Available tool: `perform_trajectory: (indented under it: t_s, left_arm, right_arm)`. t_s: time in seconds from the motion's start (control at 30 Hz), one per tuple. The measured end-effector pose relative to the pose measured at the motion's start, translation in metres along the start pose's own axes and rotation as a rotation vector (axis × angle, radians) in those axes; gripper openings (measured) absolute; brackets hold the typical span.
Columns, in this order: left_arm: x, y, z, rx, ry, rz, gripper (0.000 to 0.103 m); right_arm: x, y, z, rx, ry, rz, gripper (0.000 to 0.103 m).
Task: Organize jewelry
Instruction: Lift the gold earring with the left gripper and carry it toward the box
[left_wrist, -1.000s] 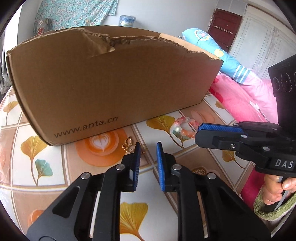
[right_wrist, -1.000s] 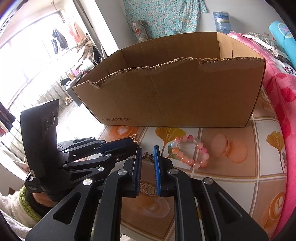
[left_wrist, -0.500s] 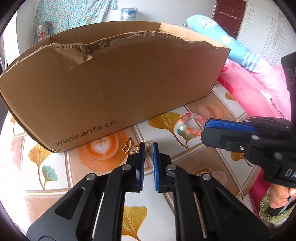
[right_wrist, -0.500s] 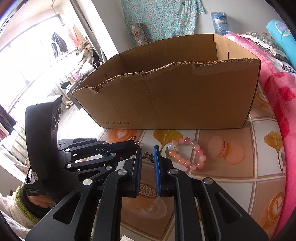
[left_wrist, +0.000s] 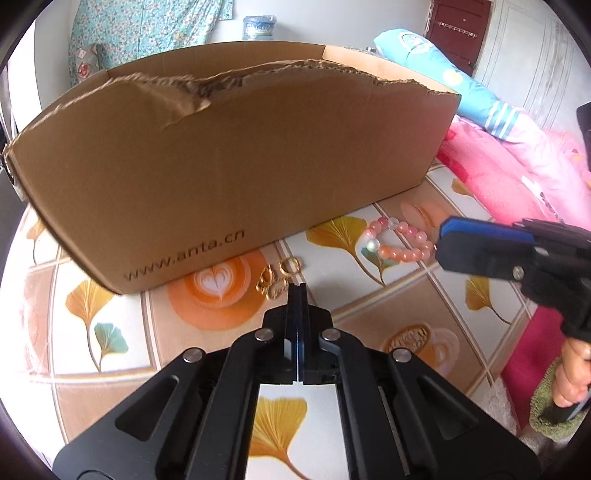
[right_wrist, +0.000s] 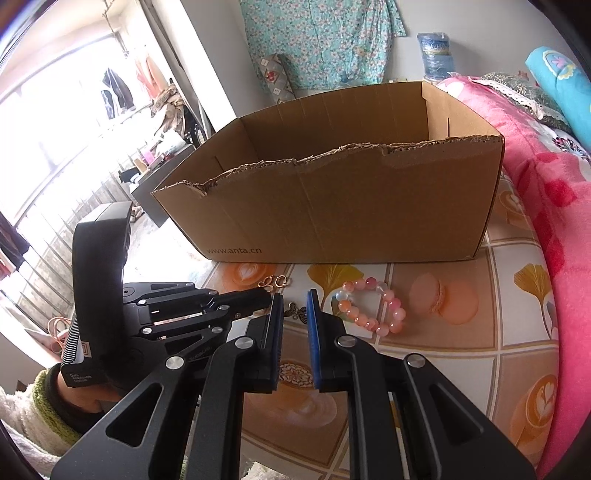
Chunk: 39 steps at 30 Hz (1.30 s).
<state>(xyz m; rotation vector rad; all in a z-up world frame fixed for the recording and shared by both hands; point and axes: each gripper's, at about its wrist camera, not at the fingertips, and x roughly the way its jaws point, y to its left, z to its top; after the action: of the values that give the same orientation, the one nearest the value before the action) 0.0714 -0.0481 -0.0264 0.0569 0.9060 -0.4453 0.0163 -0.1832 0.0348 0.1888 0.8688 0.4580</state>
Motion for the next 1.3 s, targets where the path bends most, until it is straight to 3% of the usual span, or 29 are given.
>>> perform_trajectory:
  t_s: [0.27,0.53,0.67,0.7,0.93,1.1,1.3]
  left_arm:
    - [-0.022,0.006,-0.024,-0.032,-0.016,-0.077,0.0]
    - [-0.022,0.001,-0.011,0.021,-0.057,-0.036,0.003]
    - [-0.012,-0.001,-0.001,0.085,-0.055,0.029,0.029]
    - [-0.01,-0.001,0.001,0.094,-0.049,0.039,0.029]
    - [0.007,0.004,0.013,0.076,0.001,0.057,0.028]
    - [0.011,-0.003,0.016,0.102,0.01,0.11,0.015]
    - [0.008,-0.004,0.013,0.084,0.017,0.106,0.015]
  right_arm:
    - [-0.001,0.001,0.0,0.002,-0.001,0.017,0.013]
    - [0.002,-0.002,0.0,0.015,-0.002,0.037,0.013]
    - [0.003,-0.007,-0.002,0.026,0.001,0.041,0.013]
    - [0.004,-0.009,-0.002,0.031,0.003,0.044,0.013]
    - [0.011,-0.02,-0.002,0.062,0.006,0.058,0.013]
    - [0.012,-0.024,-0.003,0.072,0.004,0.063,0.013]
    - [0.01,-0.025,-0.005,0.077,-0.004,0.062,0.013]
